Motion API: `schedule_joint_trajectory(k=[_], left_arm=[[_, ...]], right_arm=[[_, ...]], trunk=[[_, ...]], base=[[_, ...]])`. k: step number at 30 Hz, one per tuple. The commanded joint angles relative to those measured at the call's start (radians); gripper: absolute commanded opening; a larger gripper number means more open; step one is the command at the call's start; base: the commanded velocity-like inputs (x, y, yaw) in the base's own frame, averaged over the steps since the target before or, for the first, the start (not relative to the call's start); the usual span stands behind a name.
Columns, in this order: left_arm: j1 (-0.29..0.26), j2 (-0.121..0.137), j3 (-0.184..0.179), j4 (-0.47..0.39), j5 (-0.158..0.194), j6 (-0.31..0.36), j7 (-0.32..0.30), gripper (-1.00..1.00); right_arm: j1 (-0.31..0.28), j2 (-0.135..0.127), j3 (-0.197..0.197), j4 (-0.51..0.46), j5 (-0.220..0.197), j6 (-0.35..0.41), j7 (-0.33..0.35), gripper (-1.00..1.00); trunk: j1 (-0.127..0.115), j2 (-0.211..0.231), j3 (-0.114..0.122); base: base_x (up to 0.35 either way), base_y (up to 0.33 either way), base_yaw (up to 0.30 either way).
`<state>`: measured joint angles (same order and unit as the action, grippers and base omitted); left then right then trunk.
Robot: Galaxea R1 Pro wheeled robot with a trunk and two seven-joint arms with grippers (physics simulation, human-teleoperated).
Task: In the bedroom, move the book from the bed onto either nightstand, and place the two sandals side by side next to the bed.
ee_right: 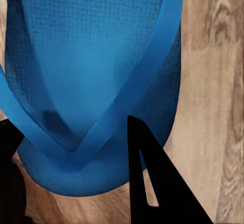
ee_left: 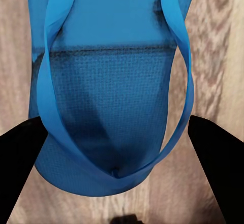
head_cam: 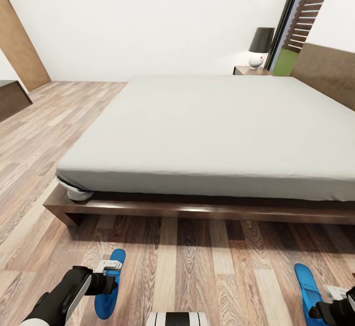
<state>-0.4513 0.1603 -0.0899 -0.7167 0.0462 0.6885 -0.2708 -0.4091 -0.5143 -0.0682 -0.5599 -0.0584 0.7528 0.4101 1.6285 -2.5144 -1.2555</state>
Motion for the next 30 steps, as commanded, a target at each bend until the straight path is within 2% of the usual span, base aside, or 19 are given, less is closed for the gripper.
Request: schedule_joint_trajectory(k=[1,5,6,8,9,10,12,13,18,30], left_arm=[[-0.001,0.0,-0.004,-0.001,0.004,0.005,0.001,-1.0],[-0.001,-0.001,-0.004,-0.002,0.004,0.005,0.0,-1.0],[-0.001,-0.002,-0.004,-0.003,0.004,0.005,0.0,-1.0],[0.0,-0.004,-0.005,-0.003,0.005,0.005,0.0,-1.0],[0.0,-0.004,-0.006,-0.003,0.005,0.005,-0.001,-1.0],[0.0,-0.005,-0.006,-0.003,0.006,0.005,-0.001,-1.0],[0.0,-0.005,-0.007,-0.003,0.006,0.005,-0.001,-1.0],[0.0,-0.005,-0.007,-0.003,0.006,0.005,-0.001,-1.0],[-0.001,-0.005,-0.007,-0.003,0.006,0.005,-0.001,-1.0],[-0.001,-0.005,-0.007,-0.006,0.005,0.005,-0.001,-1.0]], right_arm=[[0.0,-0.008,-0.003,-0.002,-0.012,0.009,0.0,-1.0],[0.0,-0.018,-0.005,-0.005,-0.012,0.01,0.002,-1.0],[0.001,-0.035,-0.005,-0.009,-0.013,0.011,0.018,-1.0],[0.0,-0.072,-0.004,-0.036,-0.013,0.014,0.101,-1.0],[0.0,-0.085,-0.004,-0.053,-0.013,0.015,0.161,-1.0],[0.0,-0.097,-0.003,-0.071,-0.012,0.017,0.249,-1.0],[0.0,-0.106,-0.003,-0.086,-0.011,0.02,0.33,-1.0],[0.0,-0.108,-0.003,-0.089,-0.01,0.029,0.344,-1.0],[0.0,-0.11,-0.002,-0.115,-0.009,0.077,0.366,-1.0],[0.0,-0.109,0.001,-0.135,-0.001,0.085,0.366,-1.0]], trunk=[[0.0,0.0,-0.001],[0.0,0.0,-0.001],[0.0,0.0,-0.001],[0.0,0.0,-0.001],[0.0,0.0,-0.001],[0.0,0.0,-0.001],[0.0,0.0,-0.001],[0.0,0.0,-0.001],[0.0,0.0,-0.001],[0.005,-0.003,-0.047]], base=[[0.0,0.0,0.0],[0.0,0.0,0.0],[0.0,0.0,0.0],[0.0,0.0,0.0],[0.0,0.0,0.0],[0.0,0.0,0.0],[0.0,0.0,0.0],[0.0,0.0,0.0],[0.0,0.0,0.0],[0.0,0.0,0.0]])
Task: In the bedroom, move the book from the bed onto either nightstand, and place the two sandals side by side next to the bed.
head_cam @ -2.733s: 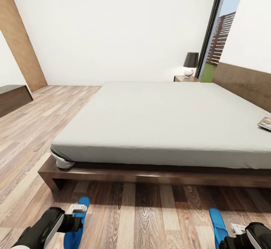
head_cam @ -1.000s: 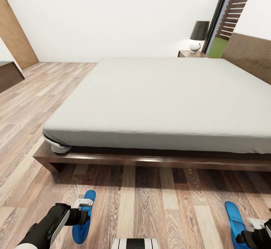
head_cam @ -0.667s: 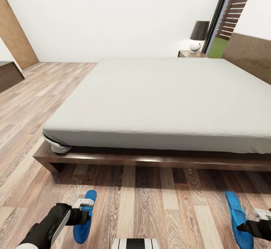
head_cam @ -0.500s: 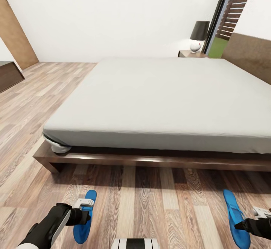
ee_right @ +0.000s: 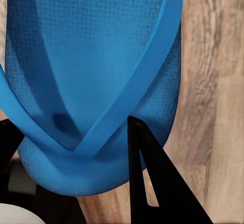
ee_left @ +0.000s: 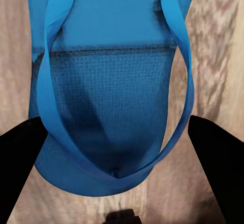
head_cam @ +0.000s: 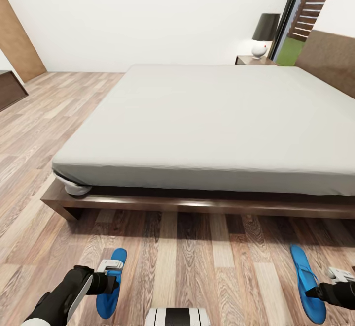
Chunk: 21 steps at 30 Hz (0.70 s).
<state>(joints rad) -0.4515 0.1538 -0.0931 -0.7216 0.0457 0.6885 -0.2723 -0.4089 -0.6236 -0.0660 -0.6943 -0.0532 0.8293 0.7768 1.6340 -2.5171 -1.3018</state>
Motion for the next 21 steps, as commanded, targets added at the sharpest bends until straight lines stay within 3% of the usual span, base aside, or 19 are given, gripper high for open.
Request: schedule_joint_trajectory(k=[1,10,15,21], left_arm=[[0.0,0.001,-0.003,-0.002,0.005,0.005,0.001,-1.0],[0.0,0.001,-0.003,-0.002,0.006,0.004,0.001,-1.0],[-0.001,0.001,-0.003,-0.002,0.006,0.001,0.003,-1.0],[0.0,0.001,-0.002,-0.002,0.006,0.0,0.004,-1.0]], right_arm=[[0.0,0.0,-0.001,-0.001,-0.007,0.008,-0.002,-1.0],[0.0,0.002,-0.002,-0.001,-0.006,0.008,-0.004,-1.0],[0.0,0.003,-0.002,-0.001,-0.006,0.008,-0.005,-1.0],[0.0,0.004,-0.002,-0.001,-0.005,0.008,-0.006,-1.0]], trunk=[[0.0,-0.001,-0.005],[0.004,-0.003,-0.04],[0.004,-0.003,-0.04],[0.004,-0.003,-0.04]], base=[[0.0,0.0,0.0],[0.0,0.0,0.0],[0.0,0.0,0.0],[0.168,0.0,0.0]])
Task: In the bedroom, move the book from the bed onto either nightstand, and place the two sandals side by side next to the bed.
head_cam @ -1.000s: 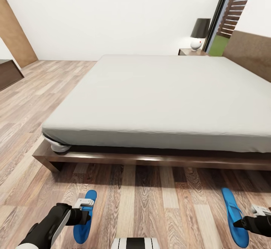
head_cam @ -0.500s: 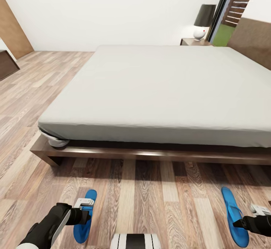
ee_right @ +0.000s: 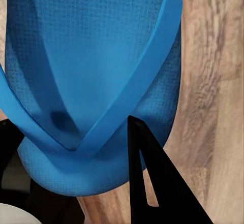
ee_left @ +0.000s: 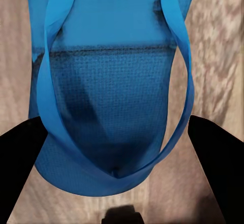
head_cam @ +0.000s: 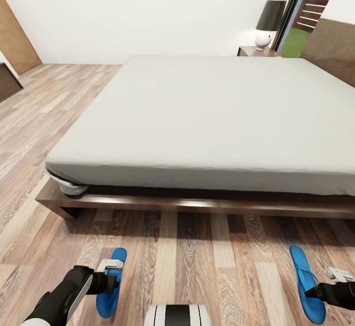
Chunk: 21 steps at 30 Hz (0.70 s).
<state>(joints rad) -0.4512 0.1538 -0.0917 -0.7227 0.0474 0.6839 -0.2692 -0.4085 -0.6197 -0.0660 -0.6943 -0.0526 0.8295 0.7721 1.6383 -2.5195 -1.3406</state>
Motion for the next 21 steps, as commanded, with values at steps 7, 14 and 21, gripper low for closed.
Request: schedule_joint_trajectory(k=[7,14,21], left_arm=[[-0.001,0.001,-0.003,-0.001,0.005,0.003,0.002,-1.0],[0.0,0.002,-0.003,-0.001,0.005,0.003,0.001,-1.0],[0.0,0.002,-0.002,-0.001,0.005,0.005,0.001,-1.0]], right_arm=[[0.0,0.001,-0.001,-0.001,-0.006,0.008,-0.002,-1.0],[-0.001,0.002,-0.001,-0.001,-0.006,0.008,-0.002,-1.0],[-0.001,0.002,-0.001,-0.001,-0.006,0.008,-0.002,-1.0]], trunk=[[0.0,0.0,-0.001],[0.0,0.0,-0.001],[0.0,0.0,-0.001]], base=[[0.135,0.039,0.0],[0.205,0.095,0.0],[0.011,0.131,0.0]])
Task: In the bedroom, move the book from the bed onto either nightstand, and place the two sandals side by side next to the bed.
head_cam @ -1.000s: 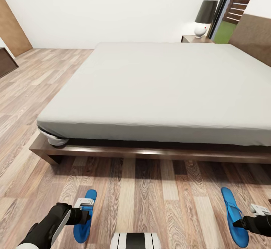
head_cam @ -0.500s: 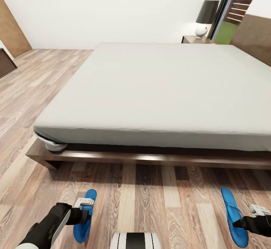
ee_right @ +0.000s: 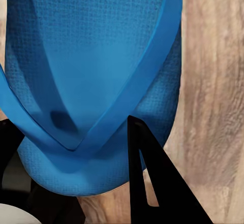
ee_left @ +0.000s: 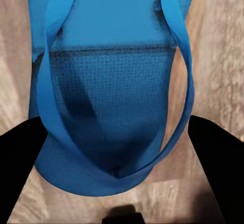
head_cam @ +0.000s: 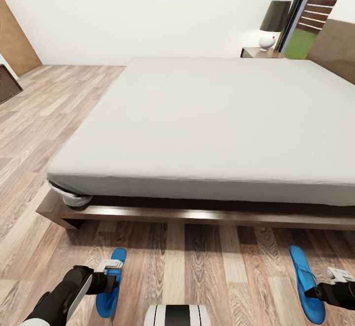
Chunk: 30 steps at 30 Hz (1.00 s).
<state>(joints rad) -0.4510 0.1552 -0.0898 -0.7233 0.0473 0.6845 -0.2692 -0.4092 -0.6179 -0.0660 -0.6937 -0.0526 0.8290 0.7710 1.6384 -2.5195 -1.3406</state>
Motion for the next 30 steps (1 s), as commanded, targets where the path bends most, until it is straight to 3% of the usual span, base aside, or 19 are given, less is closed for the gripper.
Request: schedule_joint_trajectory(k=[1,12,27,30], left_arm=[[-0.001,0.001,-0.004,-0.001,0.005,0.004,0.001,-1.0],[-0.001,0.001,-0.004,-0.001,0.005,0.004,0.001,-1.0],[-0.001,0.005,0.0,-0.001,0.005,0.01,0.002,-1.0],[-0.001,0.005,0.001,-0.003,0.005,0.059,0.002,-1.0]], right_arm=[[0.0,0.0,-0.002,-0.001,-0.006,0.009,-0.001,-1.0],[0.0,0.0,-0.002,-0.001,-0.006,0.009,-0.001,-1.0],[0.0,0.0,0.0,-0.001,-0.006,0.009,-0.002,-1.0],[0.0,0.001,0.0,-0.001,-0.006,0.009,-0.002,-1.0]], trunk=[[0.0,0.0,-0.001],[0.0,0.0,-0.001],[0.0,0.0,-0.001],[0.0,0.0,-0.001]], base=[[0.0,0.28,0.0],[0.0,0.27,0.0],[0.093,0.062,0.0],[0.009,0.005,0.0]])
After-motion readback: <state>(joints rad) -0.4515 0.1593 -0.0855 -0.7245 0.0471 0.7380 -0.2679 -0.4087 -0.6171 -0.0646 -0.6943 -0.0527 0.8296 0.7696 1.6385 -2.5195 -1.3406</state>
